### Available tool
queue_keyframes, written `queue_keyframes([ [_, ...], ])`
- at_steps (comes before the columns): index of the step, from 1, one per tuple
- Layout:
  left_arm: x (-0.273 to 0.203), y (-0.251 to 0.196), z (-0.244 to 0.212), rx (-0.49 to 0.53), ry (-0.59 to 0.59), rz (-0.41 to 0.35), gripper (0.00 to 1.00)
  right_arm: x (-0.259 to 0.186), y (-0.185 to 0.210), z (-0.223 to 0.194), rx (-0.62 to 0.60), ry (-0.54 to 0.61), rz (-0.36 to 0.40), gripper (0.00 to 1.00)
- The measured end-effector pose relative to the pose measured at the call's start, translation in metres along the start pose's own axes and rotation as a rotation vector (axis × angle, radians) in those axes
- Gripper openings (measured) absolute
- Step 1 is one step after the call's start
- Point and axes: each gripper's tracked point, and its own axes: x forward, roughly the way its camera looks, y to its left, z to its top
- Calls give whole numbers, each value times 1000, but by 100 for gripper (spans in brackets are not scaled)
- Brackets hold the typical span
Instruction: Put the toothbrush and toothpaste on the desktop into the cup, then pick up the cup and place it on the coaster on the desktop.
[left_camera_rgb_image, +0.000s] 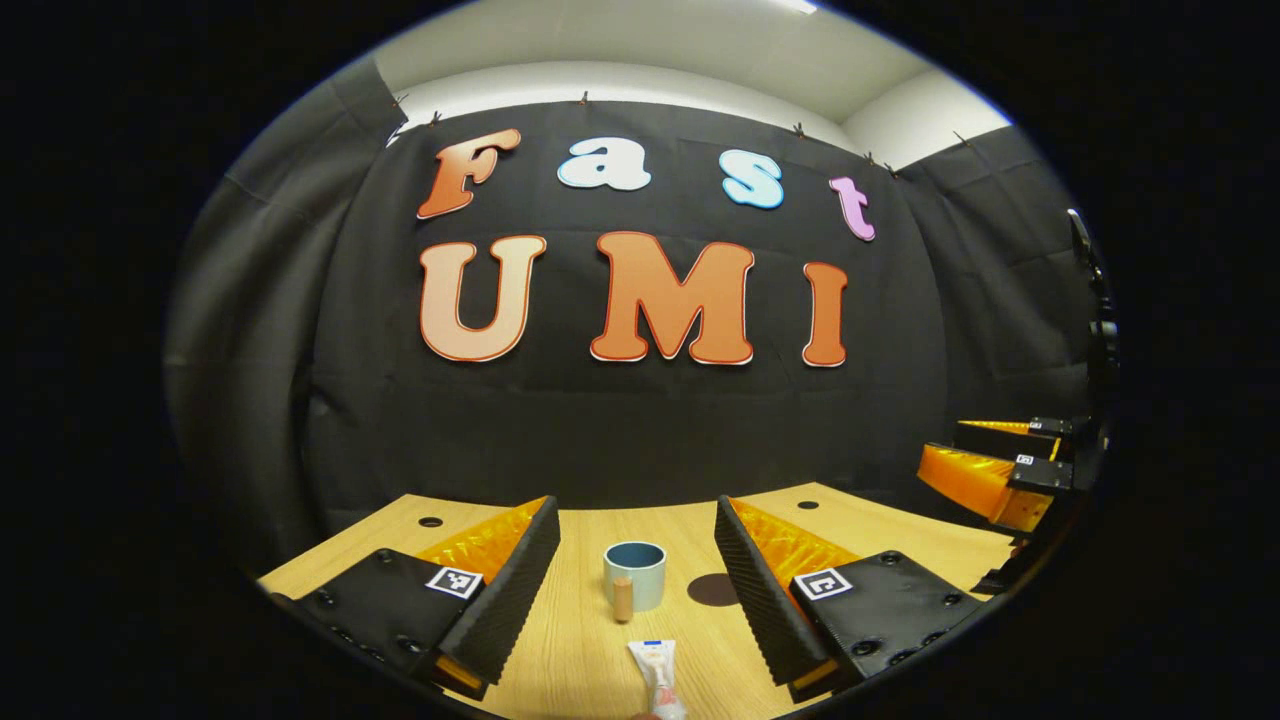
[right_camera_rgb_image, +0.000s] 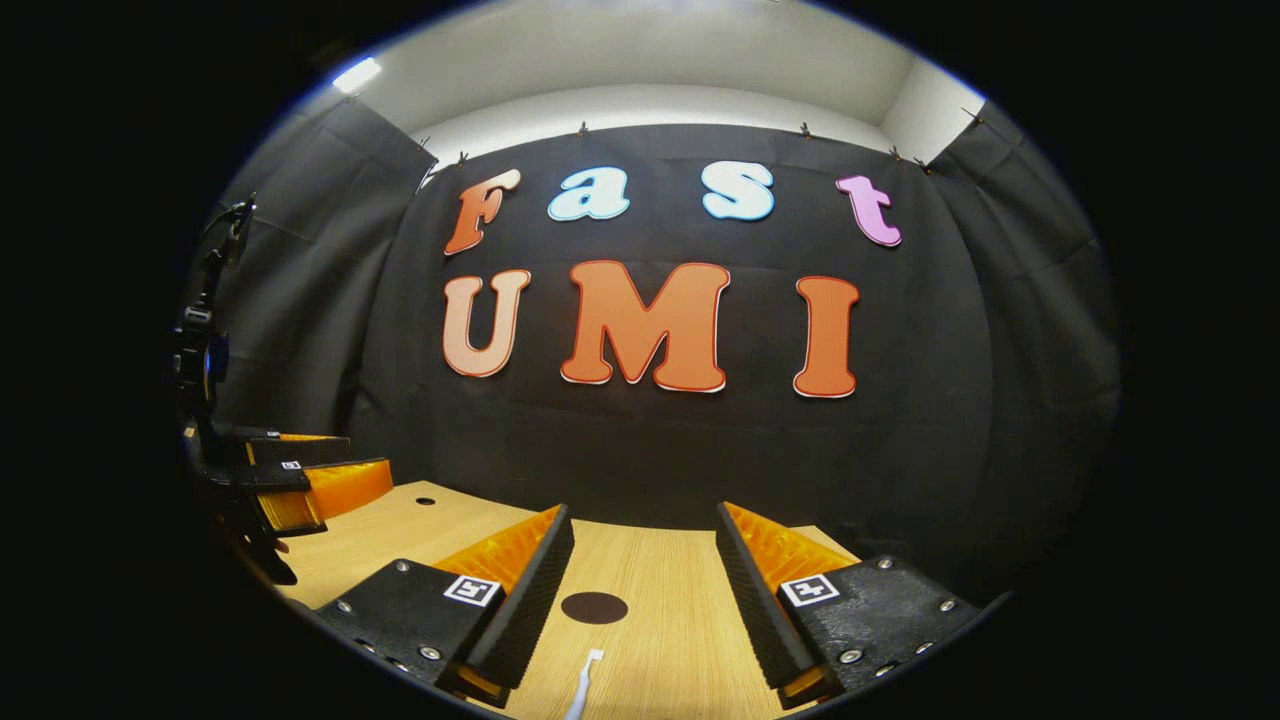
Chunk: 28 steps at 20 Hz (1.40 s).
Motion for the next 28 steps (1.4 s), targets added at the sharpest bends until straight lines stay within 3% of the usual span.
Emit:
queue_keyframes([
  [4,6,-3,-12,-10,77,-46,96,-1,33,-25,97,169,167,86],
  [7,10,-4,-30,-41,185,-62,97,4,35,-41,113,279,182,86],
  [10,11,-19,-54,-140,341,-146,97,6,43,-63,129,387,217,83],
  [12,15,-11,-73,-143,439,-121,96,4,50,-79,143,469,243,83],
  [13,19,-8,-82,-137,482,-108,99,4,51,-84,141,507,246,83],
  [14,19,-10,-91,-139,528,-109,96,4,51,-90,137,543,250,83],
  [16,14,-22,-113,-160,645,-138,97,2,53,-103,138,613,251,83],
  [17,8,-30,-126,-178,726,-166,93,-1,54,-109,145,656,262,83],
  [18,7,-33,-134,-190,791,-177,97,-4,58,-118,154,696,275,83],
  [19,11,-29,-136,-201,847,-168,93,-4,60,-126,156,737,275,83],
  [20,10,-25,-137,-212,890,-158,97,-5,60,-135,153,780,272,83],
  [21,12,-24,-140,-237,930,-151,94,-6,59,-144,148,822,267,83],
  [23,11,-21,-144,-259,1008,-144,98,-13,56,-159,151,914,256,82],
  [24,12,-20,-143,-251,1041,-143,93,-16,58,-163,160,954,253,81],
  [25,12,-18,-141,-240,1075,-148,98,-17,56,-166,162,986,244,79],
  [28,13,-15,-136,-204,1156,-154,97,-20,54,-186,144,1077,223,76],
])
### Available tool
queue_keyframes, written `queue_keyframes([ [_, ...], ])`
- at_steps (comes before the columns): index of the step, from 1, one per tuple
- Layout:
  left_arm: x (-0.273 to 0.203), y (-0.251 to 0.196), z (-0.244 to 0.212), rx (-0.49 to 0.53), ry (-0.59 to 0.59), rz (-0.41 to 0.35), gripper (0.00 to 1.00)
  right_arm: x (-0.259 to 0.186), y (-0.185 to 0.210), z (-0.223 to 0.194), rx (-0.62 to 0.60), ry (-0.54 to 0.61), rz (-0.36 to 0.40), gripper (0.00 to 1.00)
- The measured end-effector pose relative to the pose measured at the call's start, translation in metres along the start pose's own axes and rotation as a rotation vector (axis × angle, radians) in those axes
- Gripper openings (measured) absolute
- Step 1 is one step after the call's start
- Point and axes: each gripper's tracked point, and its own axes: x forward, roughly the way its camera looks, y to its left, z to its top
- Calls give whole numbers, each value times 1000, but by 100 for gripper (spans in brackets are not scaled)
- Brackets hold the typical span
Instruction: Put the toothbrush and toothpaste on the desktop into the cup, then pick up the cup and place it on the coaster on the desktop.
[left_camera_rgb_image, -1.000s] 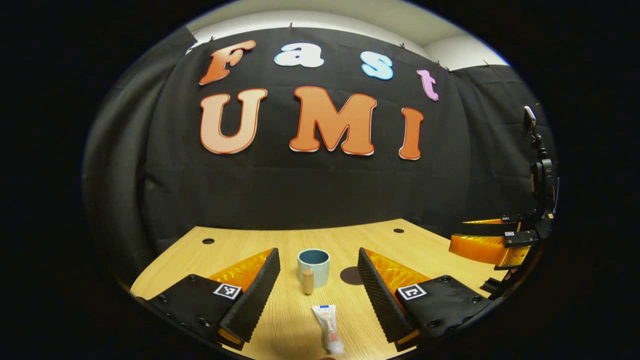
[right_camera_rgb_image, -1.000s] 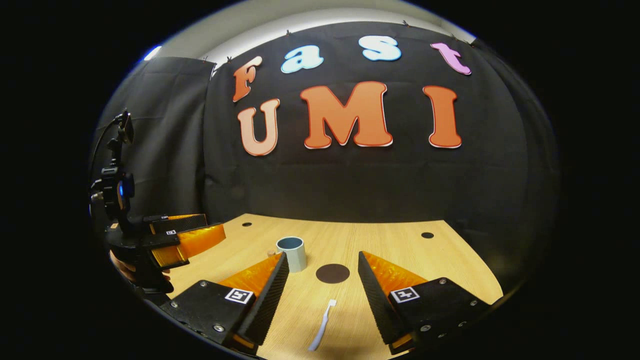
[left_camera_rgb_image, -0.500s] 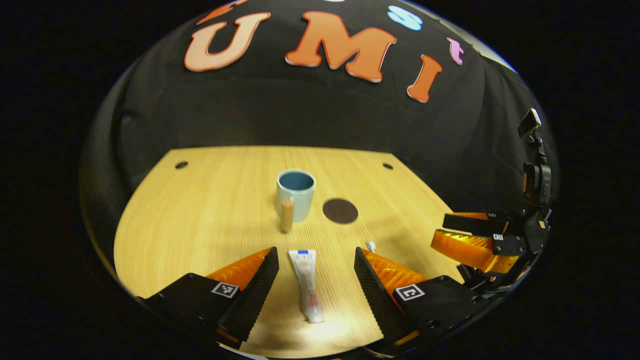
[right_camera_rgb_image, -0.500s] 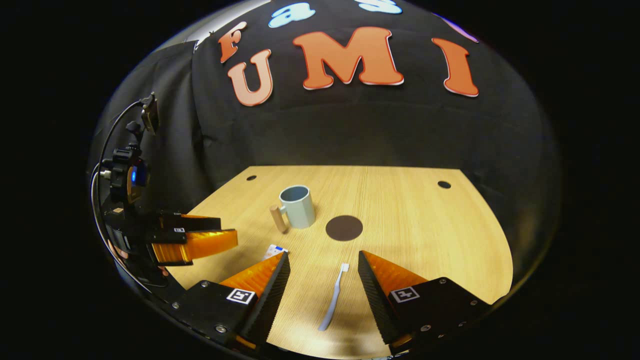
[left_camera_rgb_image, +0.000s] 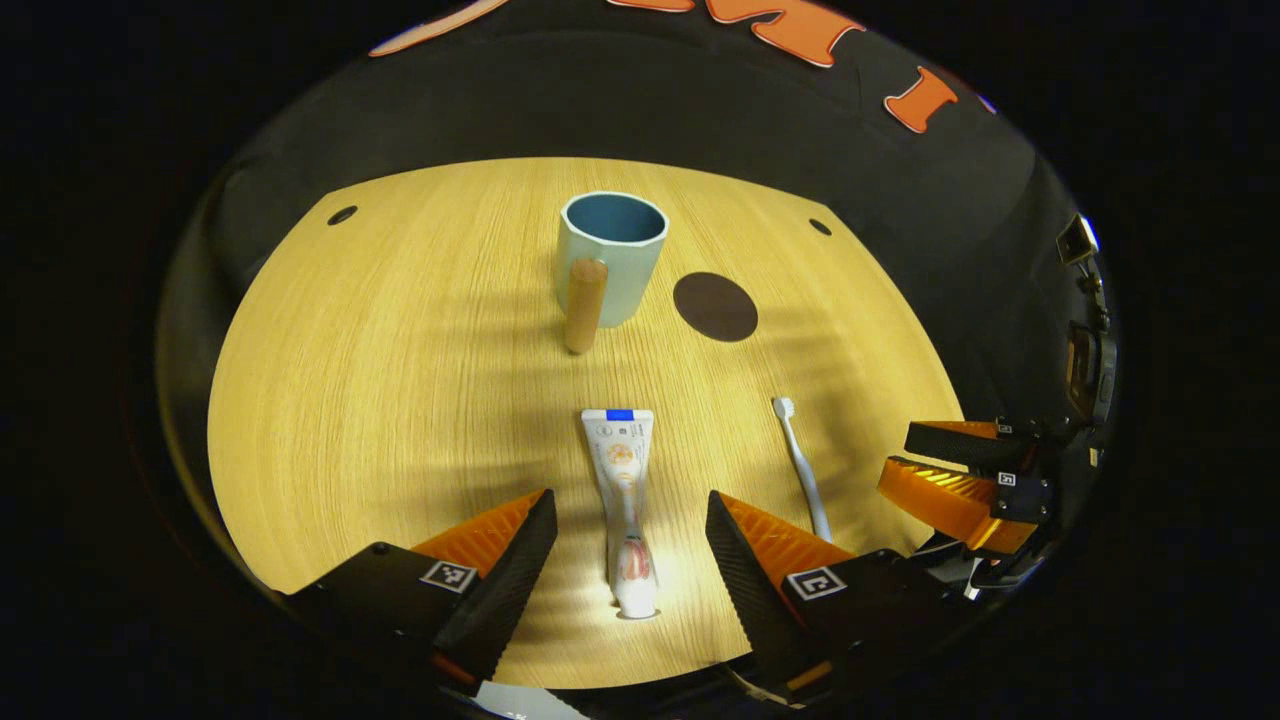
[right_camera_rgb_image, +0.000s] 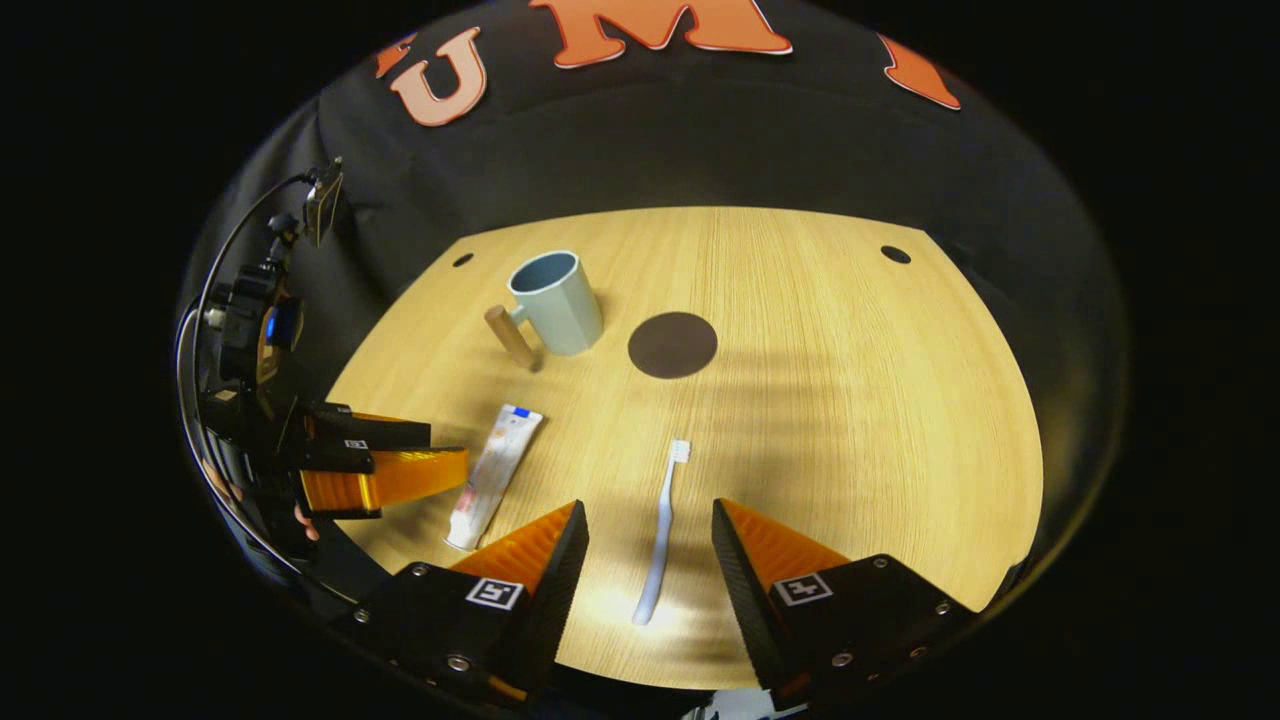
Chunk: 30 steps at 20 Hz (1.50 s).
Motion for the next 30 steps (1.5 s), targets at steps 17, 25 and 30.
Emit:
queue_keyframes([
  [17,31,21,-32,-5,424,118,83,65,-6,-54,-52,372,-88,60],
  [25,42,18,-18,45,417,212,31,73,-10,-52,-67,376,-159,33],
  [30,64,15,15,59,374,177,29,70,-14,-50,-56,360,-145,6],
])
